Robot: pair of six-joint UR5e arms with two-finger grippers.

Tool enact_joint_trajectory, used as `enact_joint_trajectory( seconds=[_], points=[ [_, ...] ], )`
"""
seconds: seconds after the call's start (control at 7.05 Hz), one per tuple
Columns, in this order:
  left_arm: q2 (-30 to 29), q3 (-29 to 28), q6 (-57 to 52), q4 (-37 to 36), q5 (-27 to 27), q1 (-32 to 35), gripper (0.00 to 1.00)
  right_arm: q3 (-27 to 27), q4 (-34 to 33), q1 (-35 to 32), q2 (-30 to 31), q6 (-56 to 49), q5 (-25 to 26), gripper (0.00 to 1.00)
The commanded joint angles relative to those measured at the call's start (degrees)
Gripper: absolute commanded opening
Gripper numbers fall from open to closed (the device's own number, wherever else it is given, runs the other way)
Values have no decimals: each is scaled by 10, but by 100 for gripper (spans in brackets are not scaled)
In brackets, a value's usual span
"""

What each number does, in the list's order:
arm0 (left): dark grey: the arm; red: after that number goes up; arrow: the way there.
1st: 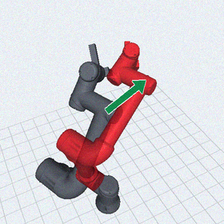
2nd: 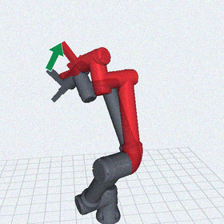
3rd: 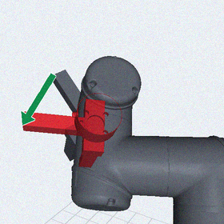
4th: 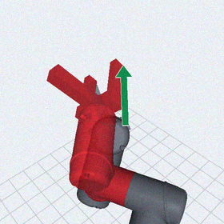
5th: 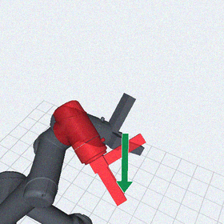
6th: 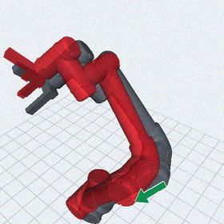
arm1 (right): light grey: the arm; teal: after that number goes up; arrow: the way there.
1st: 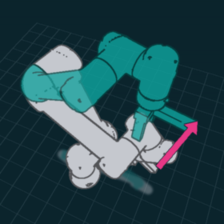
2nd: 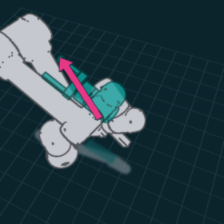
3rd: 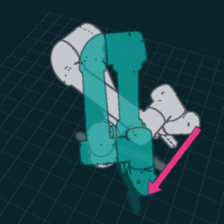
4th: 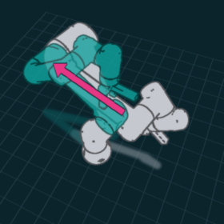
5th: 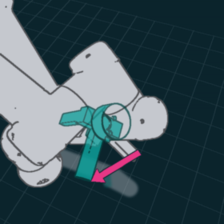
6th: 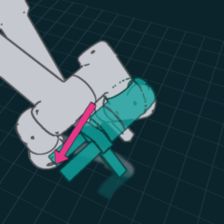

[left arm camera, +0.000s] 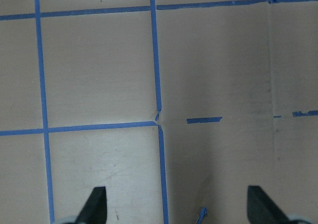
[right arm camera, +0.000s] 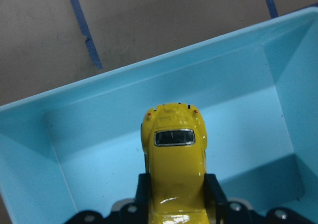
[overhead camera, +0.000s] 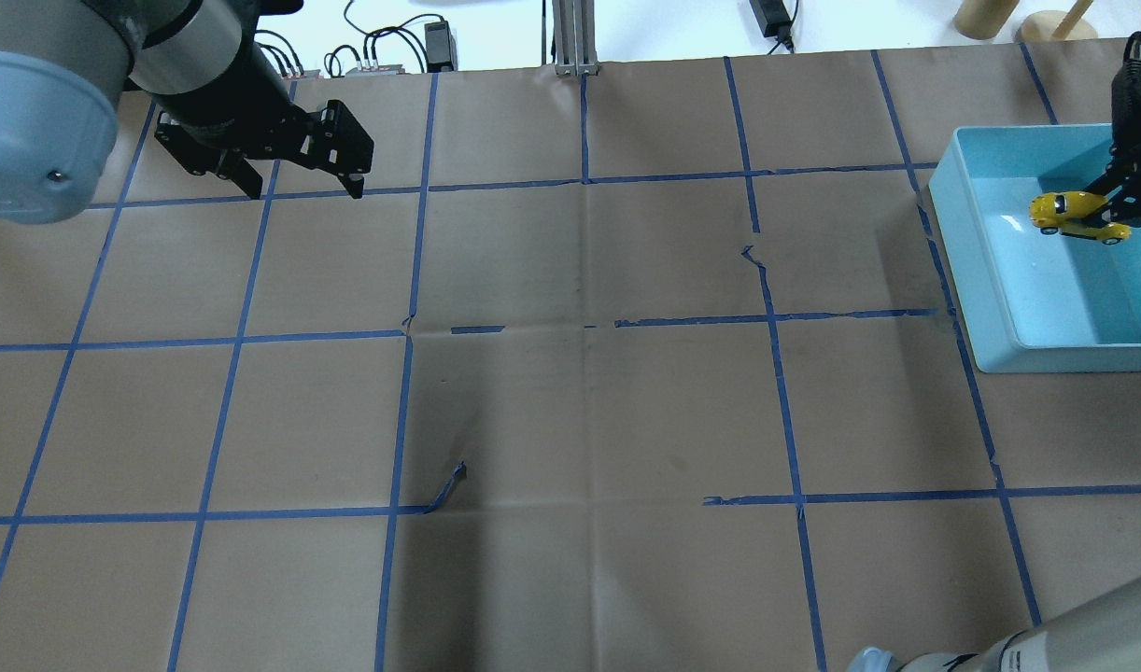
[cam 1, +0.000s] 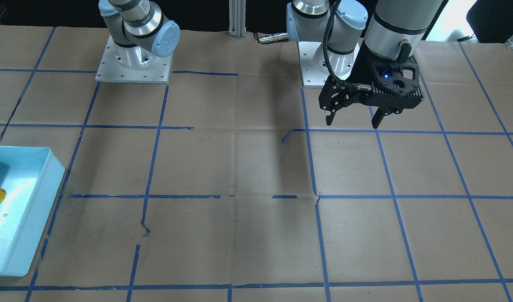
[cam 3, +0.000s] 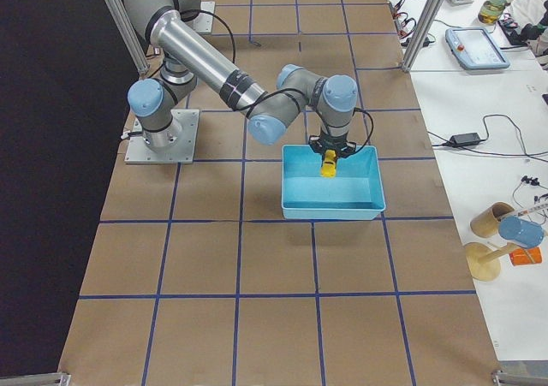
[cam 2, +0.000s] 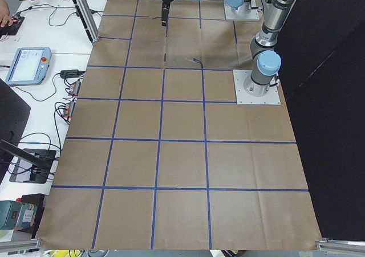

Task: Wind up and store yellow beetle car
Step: 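Lower the held car into the light blue bin with the right gripper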

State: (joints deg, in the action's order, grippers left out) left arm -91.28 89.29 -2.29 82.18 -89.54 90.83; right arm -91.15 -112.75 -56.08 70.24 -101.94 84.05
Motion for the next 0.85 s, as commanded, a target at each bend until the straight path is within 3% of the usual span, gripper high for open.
enact_joint_trajectory(
  seconds=[0.0, 0.28, 0.43, 0.71],
  points=[
    [0, 0, 0, 0, 0, 0, 99, 2, -1, -3, -21, 187, 22, 26],
    [0, 0, 0, 0, 0, 0, 99, 10, -2, -3, -38, 326, 30, 26],
    [0, 0, 0, 0, 1, 0, 99, 7, -39, -3, -37, 477, 32, 28],
    [0, 0, 0, 0, 1, 0, 99, -9, -48, -3, -42, 631, 55, 29]
  ],
)
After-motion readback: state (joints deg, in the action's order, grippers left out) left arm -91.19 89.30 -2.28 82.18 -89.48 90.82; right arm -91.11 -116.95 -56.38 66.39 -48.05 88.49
